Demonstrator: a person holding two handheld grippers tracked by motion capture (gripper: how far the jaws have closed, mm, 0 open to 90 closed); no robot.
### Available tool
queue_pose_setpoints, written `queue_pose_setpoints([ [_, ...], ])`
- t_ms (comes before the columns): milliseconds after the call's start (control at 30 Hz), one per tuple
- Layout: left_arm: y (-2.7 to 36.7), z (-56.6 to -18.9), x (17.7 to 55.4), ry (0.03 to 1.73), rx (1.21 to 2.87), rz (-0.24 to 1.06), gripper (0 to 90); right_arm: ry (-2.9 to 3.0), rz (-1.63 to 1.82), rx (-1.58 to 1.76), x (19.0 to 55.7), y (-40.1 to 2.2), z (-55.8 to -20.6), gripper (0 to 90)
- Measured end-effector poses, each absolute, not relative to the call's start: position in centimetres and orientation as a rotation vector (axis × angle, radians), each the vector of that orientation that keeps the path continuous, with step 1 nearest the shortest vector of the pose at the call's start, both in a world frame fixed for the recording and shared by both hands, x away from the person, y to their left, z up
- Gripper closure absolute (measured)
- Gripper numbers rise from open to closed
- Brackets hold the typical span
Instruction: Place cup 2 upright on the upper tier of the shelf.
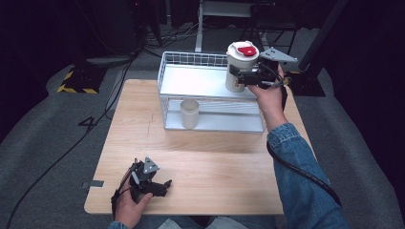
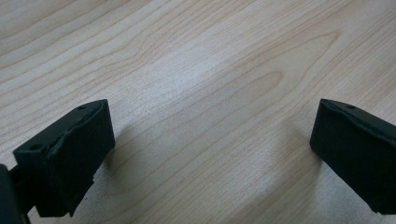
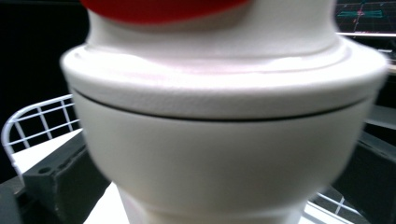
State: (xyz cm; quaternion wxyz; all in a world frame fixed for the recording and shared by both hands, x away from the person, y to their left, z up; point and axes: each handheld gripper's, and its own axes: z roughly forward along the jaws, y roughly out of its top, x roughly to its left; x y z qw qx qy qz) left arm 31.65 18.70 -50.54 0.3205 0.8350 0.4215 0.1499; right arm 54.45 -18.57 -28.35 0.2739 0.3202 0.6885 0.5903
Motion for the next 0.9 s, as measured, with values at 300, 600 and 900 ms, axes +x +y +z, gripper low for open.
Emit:
queue_pose_setpoints([
  [300, 18.7, -50.5, 31.8, 1.093, 2.199, 0.399, 0.3, 1.887, 1.568, 0.863, 53.1, -20.3, -27.8, 0.0],
  [600, 18.9, -50.5, 31.7, 1.089, 2.203, 0.384, 0.6, 1.918, 1.599, 0.856, 50.7, -22.0, -27.3, 0.0],
  [900, 19.8, -50.5, 31.6, 1.103, 2.197, 0.394, 0.5, 1.977, 1.612, 0.804, 47.9, -23.3, -27.4, 0.0],
])
